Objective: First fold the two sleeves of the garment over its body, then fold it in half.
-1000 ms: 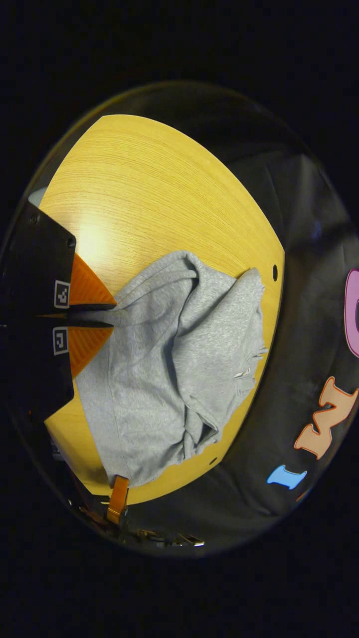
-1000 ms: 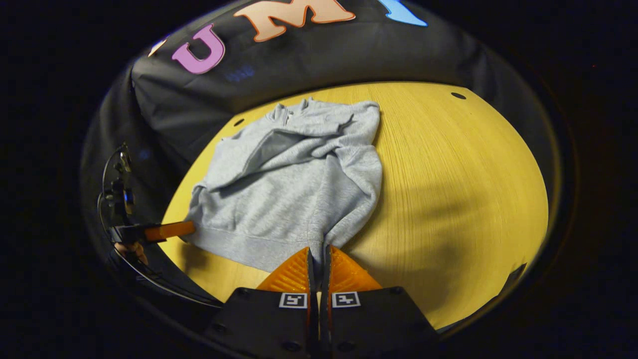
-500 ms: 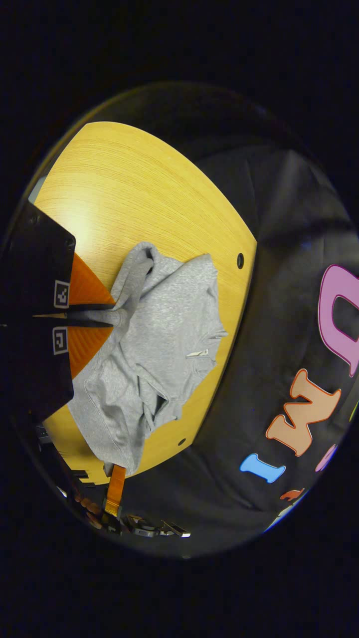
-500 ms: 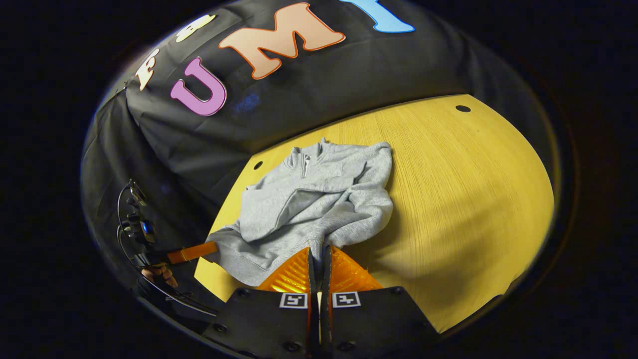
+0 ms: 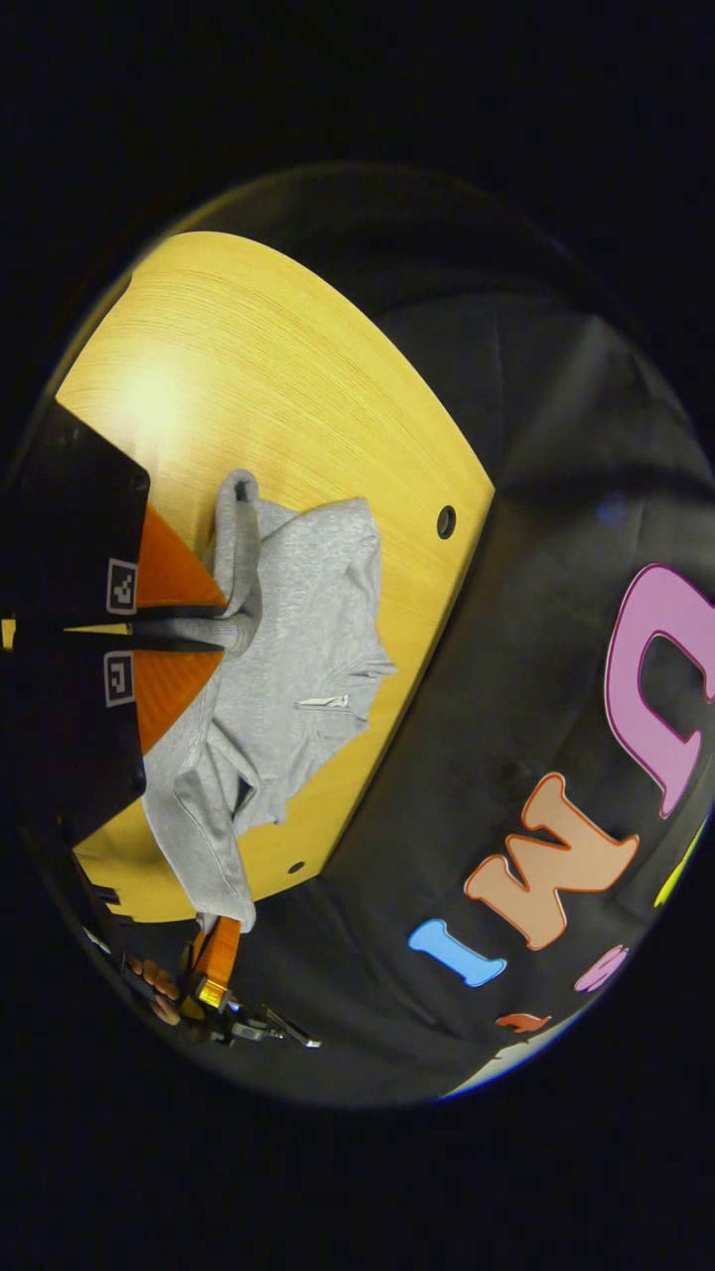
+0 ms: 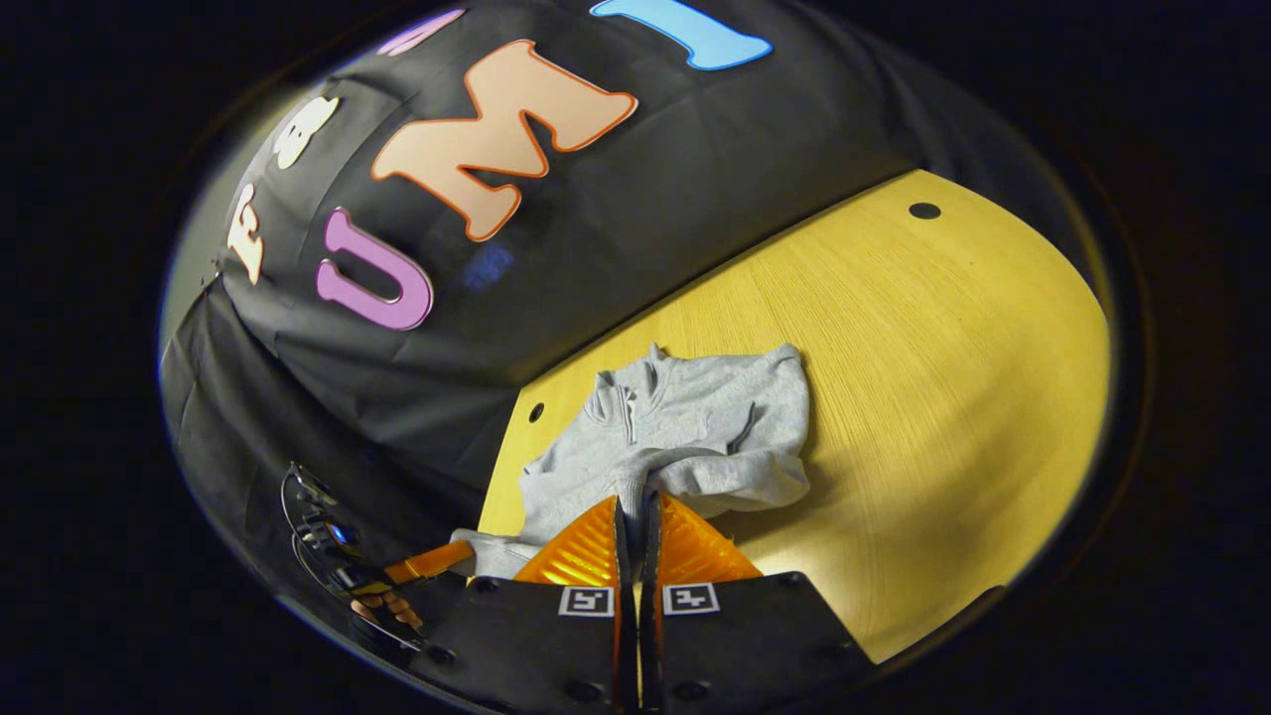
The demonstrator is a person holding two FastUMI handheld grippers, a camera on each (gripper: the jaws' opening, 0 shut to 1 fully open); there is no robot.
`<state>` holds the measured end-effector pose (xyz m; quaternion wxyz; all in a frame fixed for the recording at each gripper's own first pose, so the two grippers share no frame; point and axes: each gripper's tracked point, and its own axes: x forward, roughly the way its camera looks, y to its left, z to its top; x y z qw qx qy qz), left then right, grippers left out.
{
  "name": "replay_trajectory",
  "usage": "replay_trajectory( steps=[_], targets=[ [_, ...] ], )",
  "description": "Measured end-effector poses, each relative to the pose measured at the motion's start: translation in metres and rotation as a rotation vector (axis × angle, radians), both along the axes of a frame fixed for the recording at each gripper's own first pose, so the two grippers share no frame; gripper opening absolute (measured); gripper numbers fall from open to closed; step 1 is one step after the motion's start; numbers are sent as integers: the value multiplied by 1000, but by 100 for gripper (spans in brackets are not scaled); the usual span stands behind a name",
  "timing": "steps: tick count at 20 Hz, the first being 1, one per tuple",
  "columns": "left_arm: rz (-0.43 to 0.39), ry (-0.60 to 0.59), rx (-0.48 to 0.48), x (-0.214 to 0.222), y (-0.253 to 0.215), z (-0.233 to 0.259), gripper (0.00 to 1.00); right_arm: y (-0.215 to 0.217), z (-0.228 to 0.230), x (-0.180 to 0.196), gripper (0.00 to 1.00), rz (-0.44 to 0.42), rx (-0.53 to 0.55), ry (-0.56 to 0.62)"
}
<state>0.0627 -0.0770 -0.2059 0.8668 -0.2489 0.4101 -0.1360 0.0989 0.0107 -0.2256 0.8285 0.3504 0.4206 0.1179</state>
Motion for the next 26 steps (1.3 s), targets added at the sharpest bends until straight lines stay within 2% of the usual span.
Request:
replay_trajectory(
  steps=[3,6,9,11,12,13,16,19,20,21,23,24,25,26],
  targets=[
    [4,56,-1,24,-1,-13,0,7,-17,25,4,-23,34,79],
    [14,116,1,46,-5,-35,0,12,-37,51,1,-30,21,109],
    [52,218,-15,61,-8,-57,0,15,-59,68,4,-59,11,160],
    [74,278,-12,68,-9,-71,0,20,-75,75,2,-61,18,211],
    [80,301,-5,71,-10,-76,0,22,-86,80,7,-64,14,227],
    [74,323,-1,73,-12,-80,0,22,-95,82,7,-69,6,244],
    [58,342,0,82,-17,-92,1,23,-116,89,8,-82,-5,281],
    [110,326,-35,95,-16,-94,6,27,-120,98,14,-108,17,295],
    [134,322,-59,101,-15,-92,6,28,-116,105,20,-127,32,276],
    [150,310,-84,109,-14,-89,7,29,-112,113,31,-148,39,248],
    [181,239,-79,124,0,-81,14,23,-99,132,64,-191,-6,163],
    [192,182,-67,134,7,-74,30,13,-94,137,81,-206,-71,117],
    [199,123,-51,143,15,-65,53,3,-89,144,97,-212,-130,68],
    [197,75,-27,149,20,-55,77,-3,-79,148,97,-210,-167,23]
  ],
)
